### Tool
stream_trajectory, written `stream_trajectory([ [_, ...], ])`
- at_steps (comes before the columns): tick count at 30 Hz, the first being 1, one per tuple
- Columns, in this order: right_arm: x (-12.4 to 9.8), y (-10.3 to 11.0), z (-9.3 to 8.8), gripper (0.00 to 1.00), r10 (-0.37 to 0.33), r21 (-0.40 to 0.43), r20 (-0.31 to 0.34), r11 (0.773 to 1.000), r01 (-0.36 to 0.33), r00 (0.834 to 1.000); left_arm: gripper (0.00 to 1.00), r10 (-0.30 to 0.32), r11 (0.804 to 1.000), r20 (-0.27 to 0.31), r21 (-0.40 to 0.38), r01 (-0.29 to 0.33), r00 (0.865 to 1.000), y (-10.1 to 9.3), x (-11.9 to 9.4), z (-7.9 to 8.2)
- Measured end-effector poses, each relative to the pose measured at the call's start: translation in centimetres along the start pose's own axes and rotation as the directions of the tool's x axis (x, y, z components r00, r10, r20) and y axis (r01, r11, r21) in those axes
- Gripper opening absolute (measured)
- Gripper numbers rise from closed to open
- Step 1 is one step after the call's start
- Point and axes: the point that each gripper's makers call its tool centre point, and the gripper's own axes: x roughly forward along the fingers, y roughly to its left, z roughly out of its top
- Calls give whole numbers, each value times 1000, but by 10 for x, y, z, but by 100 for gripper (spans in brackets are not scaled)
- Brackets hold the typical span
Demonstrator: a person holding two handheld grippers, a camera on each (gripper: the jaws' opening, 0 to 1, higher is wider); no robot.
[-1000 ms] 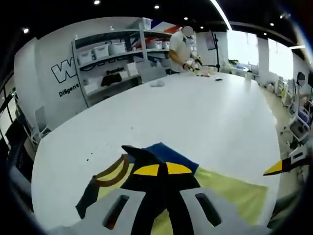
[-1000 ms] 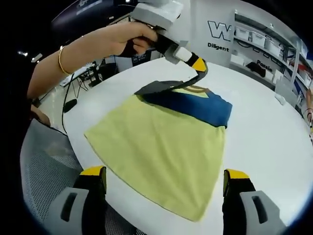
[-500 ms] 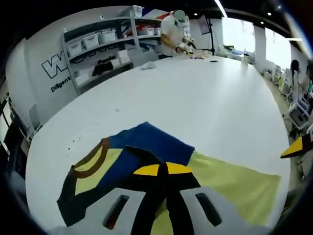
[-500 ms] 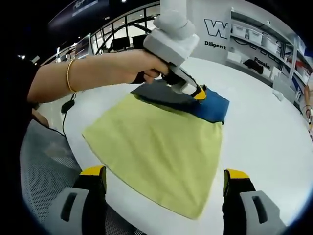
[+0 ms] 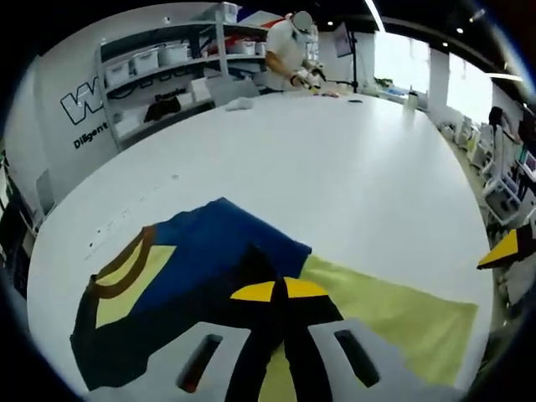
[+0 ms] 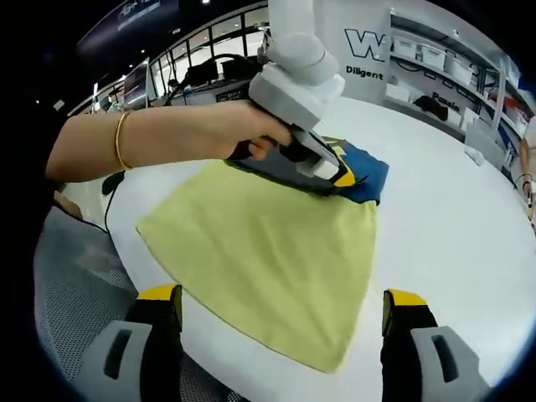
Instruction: Fold the garment on the visible template until the final outline fits inside the template.
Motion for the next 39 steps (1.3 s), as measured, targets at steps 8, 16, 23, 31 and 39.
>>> stream_trajectory([
  [8, -1, -2, 3, 99, -1, 19, 14, 1000, 1, 1000, 56, 46, 999, 38, -21, -45, 998, 23, -16, 6],
  [16, 1, -1, 5, 99, 4, 34, 21, 999, -5, 1000, 97, 66, 993, 94, -107, -56, 993, 47, -34, 12],
  [23, 3, -2, 6, 99, 2, 47, 26, 999, -3, 1000, 99, 120, 989, 101, -102, -109, 988, 70, -57, 0],
  [31, 1, -9, 5, 99, -18, 63, 41, 998, 16, 999, 99, 186, 978, 69, -113, -177, 980, 105, -85, -35],
  [39, 4, -5, 2, 99, -8, 64, 38, 998, 5, 999, 98, 283, 945, 31, -181, -273, 959, 146, -115, -68],
])
